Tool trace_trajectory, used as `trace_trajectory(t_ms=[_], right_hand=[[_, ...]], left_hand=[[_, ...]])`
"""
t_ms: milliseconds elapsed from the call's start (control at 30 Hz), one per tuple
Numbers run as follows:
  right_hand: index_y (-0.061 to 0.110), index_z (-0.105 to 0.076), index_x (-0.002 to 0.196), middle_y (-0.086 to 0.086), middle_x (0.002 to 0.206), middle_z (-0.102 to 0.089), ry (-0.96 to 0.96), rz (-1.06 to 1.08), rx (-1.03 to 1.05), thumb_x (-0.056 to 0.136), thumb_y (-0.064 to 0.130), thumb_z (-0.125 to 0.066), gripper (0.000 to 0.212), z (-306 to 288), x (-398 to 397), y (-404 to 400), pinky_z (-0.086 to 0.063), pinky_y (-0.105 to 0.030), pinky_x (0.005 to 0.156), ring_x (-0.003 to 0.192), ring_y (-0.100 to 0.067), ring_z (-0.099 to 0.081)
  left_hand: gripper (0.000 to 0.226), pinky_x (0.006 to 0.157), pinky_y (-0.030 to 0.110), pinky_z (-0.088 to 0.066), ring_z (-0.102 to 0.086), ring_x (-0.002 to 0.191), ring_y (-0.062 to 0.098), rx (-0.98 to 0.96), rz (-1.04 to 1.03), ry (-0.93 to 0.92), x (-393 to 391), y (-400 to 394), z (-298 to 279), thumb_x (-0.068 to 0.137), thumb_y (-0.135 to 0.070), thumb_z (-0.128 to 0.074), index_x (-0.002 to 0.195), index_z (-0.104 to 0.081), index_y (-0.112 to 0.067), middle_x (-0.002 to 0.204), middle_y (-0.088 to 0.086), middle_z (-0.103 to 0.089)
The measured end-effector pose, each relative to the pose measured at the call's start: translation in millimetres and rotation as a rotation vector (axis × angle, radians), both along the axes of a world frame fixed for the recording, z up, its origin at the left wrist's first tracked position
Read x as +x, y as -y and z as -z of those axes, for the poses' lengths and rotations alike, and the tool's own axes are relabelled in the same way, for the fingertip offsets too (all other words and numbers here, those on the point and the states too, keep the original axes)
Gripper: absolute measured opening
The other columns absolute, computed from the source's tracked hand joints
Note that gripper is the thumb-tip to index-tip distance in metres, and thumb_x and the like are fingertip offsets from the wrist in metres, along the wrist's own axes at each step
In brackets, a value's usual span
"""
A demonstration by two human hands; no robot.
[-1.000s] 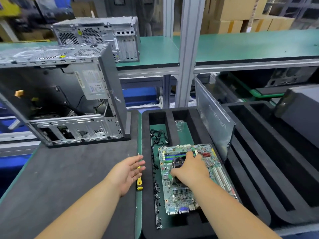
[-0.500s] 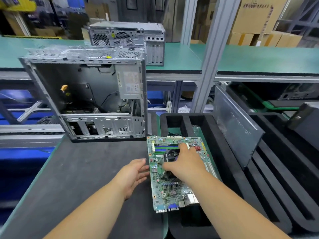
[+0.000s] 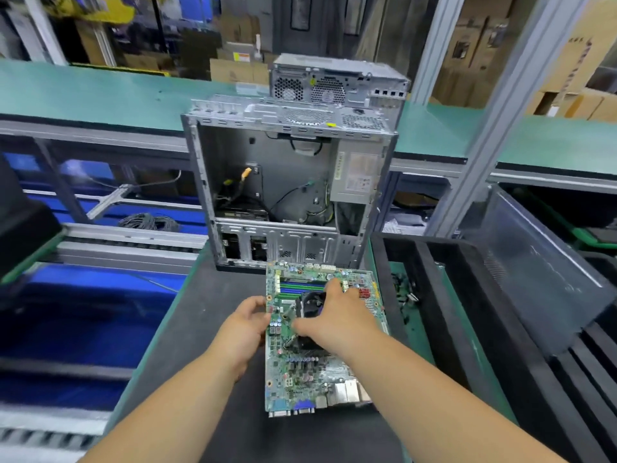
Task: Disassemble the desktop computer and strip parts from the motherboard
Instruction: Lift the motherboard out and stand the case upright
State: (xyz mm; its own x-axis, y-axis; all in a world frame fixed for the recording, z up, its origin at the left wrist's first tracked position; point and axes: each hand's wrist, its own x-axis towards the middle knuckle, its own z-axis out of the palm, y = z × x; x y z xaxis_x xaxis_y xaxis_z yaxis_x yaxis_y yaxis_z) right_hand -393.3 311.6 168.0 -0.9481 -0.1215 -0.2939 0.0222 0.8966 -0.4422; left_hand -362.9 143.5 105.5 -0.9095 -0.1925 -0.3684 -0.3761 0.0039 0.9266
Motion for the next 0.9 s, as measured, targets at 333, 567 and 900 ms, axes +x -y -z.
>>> trace_trajectory(t_ms=[333, 567, 900], right_hand=[[0.027, -0.013, 0.151, -0.013, 0.141, -0.028, 0.116, -0.033, 0.057, 0.061, 0.064, -0.067, 0.112, 31.2, -9.1, 69.6, -0.052, -0.041, 0.088, 0.12, -0.038, -0.049], [0.022, -0.026, 0.142, -0.013, 0.133, -0.035, 0.146, 0.021, 0.11, 0.063, 0.07, -0.065, 0.099, 54.4, -21.5, 84.7, -0.047, -0.035, 0.074, 0.113, -0.035, -0.052], [0.018, -0.017, 0.149, -0.013, 0.138, -0.032, 0.173, 0.041, 0.193, 0.068, 0.071, -0.064, 0.107, 64.3, -29.2, 95.6, -0.048, -0.037, 0.086, 0.122, -0.034, -0.046]], left_hand=[[0.031, 0.103, 0.042, -0.042, -0.059, 0.115, 0.024, -0.067, -0.066, 0.052, -3.2, 65.6, 33.9, 0.095, -0.009, -0.054, 0.123, -0.061, -0.022, 0.118, 0.004, -0.066], [0.043, 0.109, 0.037, -0.031, -0.044, 0.133, 0.022, -0.06, -0.022, 0.133, -18.0, 72.8, 56.1, 0.099, -0.007, -0.048, 0.141, -0.048, -0.014, 0.141, 0.006, -0.051], [0.047, 0.1, 0.036, -0.031, -0.041, 0.134, 0.025, -0.027, -0.037, 0.195, -33.4, 66.0, 61.1, 0.096, -0.022, -0.054, 0.141, -0.047, -0.014, 0.146, 0.006, -0.046]])
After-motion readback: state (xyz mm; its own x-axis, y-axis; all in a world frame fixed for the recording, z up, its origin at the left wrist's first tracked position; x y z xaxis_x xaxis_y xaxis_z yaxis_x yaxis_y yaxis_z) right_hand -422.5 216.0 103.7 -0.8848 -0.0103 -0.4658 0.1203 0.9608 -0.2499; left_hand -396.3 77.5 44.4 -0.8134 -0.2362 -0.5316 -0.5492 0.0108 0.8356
